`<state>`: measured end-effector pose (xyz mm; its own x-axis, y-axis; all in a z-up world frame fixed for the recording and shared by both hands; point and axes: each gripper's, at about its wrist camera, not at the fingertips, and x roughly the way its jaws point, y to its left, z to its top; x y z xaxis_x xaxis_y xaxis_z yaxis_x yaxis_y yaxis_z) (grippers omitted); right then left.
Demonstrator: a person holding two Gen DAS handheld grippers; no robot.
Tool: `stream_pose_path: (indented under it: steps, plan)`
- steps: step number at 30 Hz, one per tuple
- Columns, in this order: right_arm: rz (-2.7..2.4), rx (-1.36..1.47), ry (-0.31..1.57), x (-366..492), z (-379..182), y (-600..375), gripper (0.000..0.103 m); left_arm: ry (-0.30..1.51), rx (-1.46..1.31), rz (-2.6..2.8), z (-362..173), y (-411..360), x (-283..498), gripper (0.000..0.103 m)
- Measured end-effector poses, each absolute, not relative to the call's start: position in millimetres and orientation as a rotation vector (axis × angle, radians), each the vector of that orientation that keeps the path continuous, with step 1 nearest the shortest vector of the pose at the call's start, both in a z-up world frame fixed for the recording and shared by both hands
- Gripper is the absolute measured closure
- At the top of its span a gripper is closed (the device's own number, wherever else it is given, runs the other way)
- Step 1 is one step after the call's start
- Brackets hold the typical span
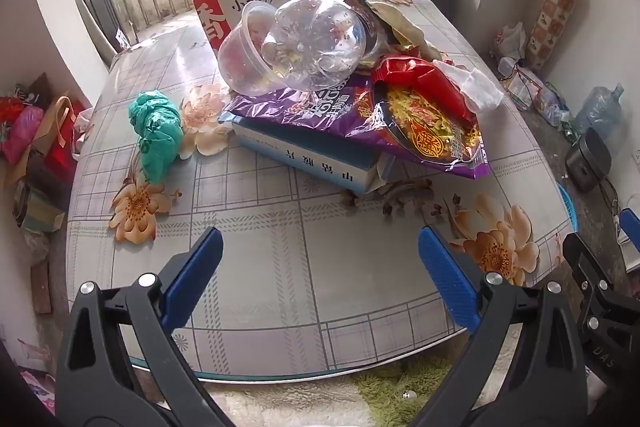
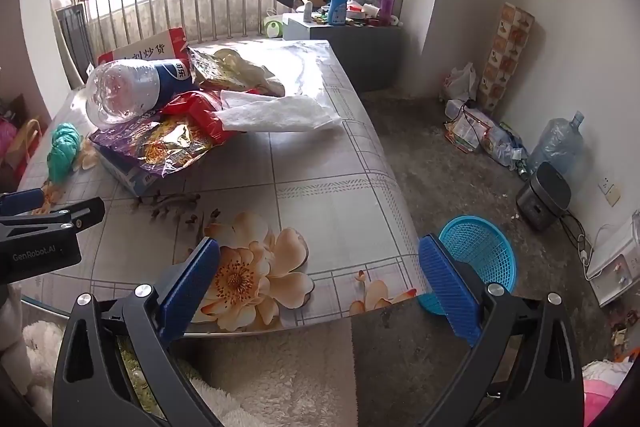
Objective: Collect trash
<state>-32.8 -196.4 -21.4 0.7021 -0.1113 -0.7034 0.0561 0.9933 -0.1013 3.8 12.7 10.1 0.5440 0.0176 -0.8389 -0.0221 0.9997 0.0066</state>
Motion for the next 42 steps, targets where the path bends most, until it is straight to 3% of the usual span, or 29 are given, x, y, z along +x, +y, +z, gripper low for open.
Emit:
stream_pose_path:
  steps: [42]
  plan:
    - [-0.101,-0.094,0.824,-32.2,-26.2,-197.3,0.006,1.0,0.017,0.03,4.1,5.4,-0.2,0.009]
